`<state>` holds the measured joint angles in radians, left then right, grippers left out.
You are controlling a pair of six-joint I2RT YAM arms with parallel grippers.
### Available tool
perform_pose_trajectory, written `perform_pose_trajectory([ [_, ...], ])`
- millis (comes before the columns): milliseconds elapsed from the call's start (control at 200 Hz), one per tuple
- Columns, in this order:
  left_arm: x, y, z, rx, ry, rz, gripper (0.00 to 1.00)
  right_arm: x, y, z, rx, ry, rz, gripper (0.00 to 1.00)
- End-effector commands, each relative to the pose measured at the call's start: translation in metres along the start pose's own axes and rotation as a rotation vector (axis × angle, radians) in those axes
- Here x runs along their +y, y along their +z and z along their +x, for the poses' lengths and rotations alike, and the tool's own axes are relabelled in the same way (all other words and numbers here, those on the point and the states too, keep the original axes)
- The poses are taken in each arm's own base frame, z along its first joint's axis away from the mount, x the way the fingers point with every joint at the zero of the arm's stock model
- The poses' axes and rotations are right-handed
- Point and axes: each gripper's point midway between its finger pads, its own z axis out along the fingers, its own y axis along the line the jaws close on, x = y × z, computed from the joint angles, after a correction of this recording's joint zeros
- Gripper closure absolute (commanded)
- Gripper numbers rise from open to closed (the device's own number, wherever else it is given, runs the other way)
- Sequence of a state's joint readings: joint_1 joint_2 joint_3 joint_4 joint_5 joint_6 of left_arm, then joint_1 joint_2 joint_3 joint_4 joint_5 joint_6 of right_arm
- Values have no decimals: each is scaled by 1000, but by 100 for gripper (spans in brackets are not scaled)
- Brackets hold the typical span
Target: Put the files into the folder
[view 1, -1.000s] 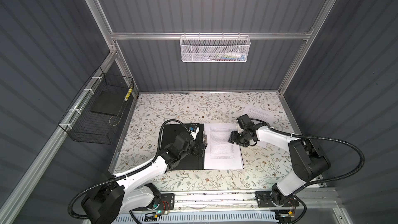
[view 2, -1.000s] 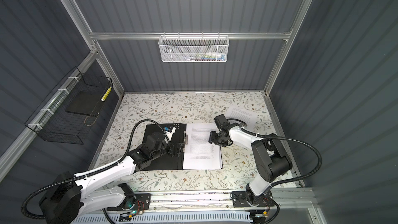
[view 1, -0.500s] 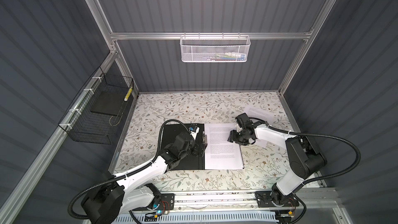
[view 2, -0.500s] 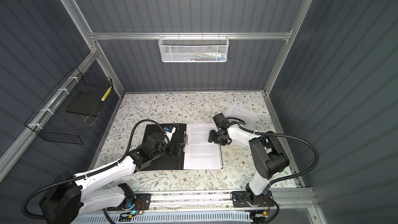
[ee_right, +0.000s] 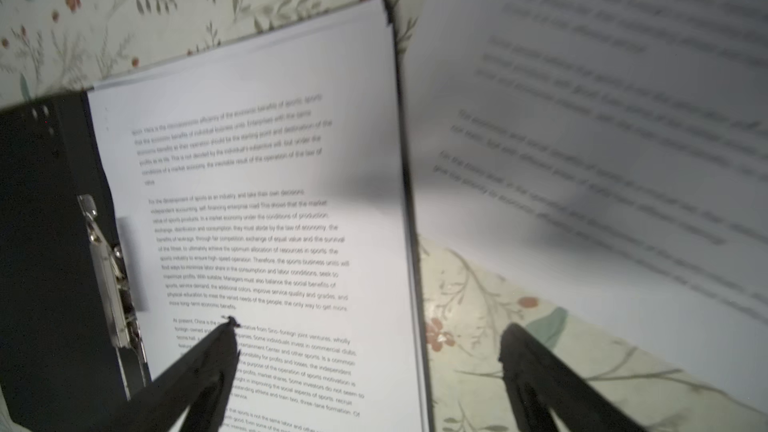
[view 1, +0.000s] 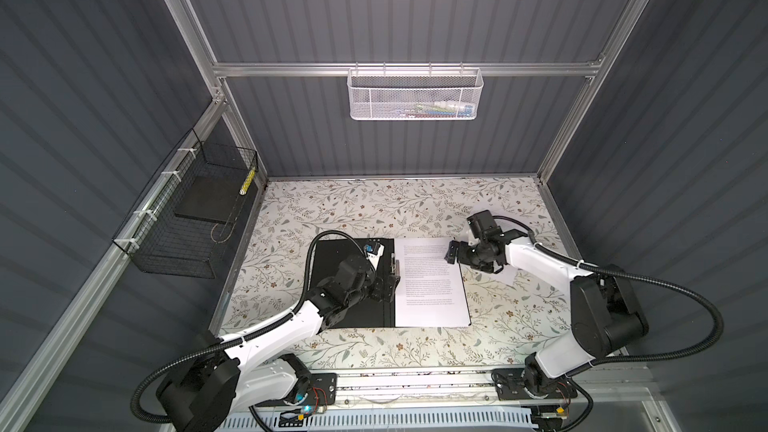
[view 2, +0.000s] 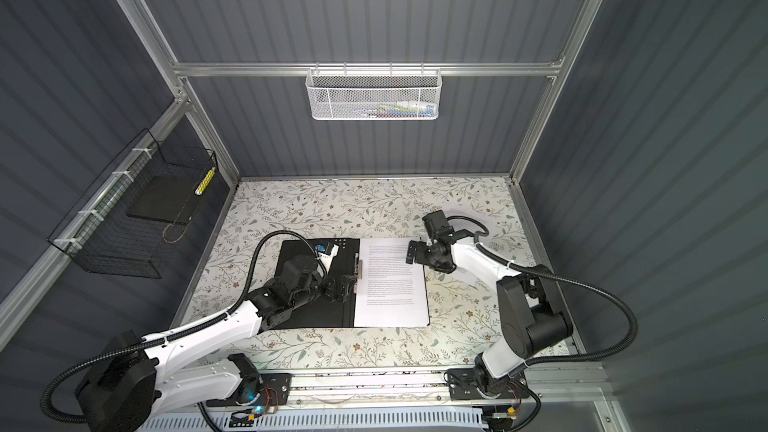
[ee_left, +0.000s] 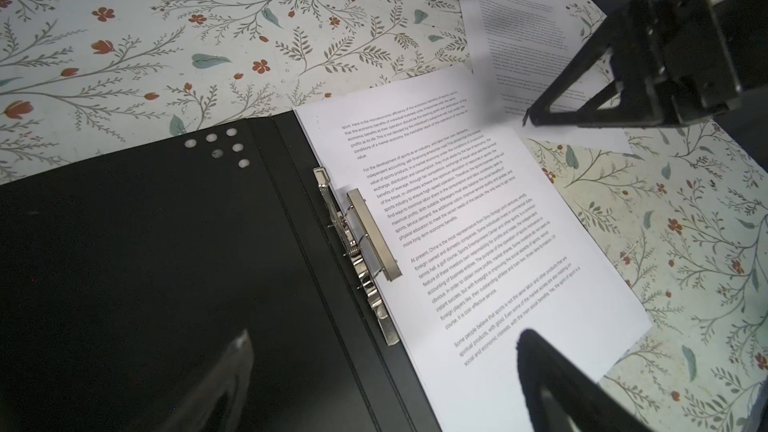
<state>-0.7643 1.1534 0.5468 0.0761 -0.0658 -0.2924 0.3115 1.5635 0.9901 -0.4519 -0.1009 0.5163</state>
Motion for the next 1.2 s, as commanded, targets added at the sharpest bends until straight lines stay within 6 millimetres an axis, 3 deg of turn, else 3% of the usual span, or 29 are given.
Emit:
perform_pose_trajectory([
  [0, -8, -5, -16, -55, -19, 39, 0, -38, -10, -39, -78, 88, 38, 1],
  [135, -19, 1, -20, -38, -35, 89, 0, -90, -16, -86, -176, 202, 105, 1],
  [255, -32, 8, -26, 14, -40, 137, 0, -130, -9, -120, -221, 315, 114, 1],
  [430, -42, 17, -34, 53, -45, 168, 0, -153, 15, -149, -182, 407, 60, 1],
  [555, -46, 24, -44, 54, -56, 171, 0, -154, 32, -157, -138, 453, 4, 1],
  [715, -49, 31, -59, 56, -67, 161, 0, -150, 50, -151, -89, 509, -53, 1],
  [935, -56, 26, -92, 9, -68, 157, 0, -133, 60, -140, -20, 561, -138, 1],
  [1191, -64, 22, -121, -21, -74, 164, 0, -98, 62, -119, 23, 524, -201, 1],
])
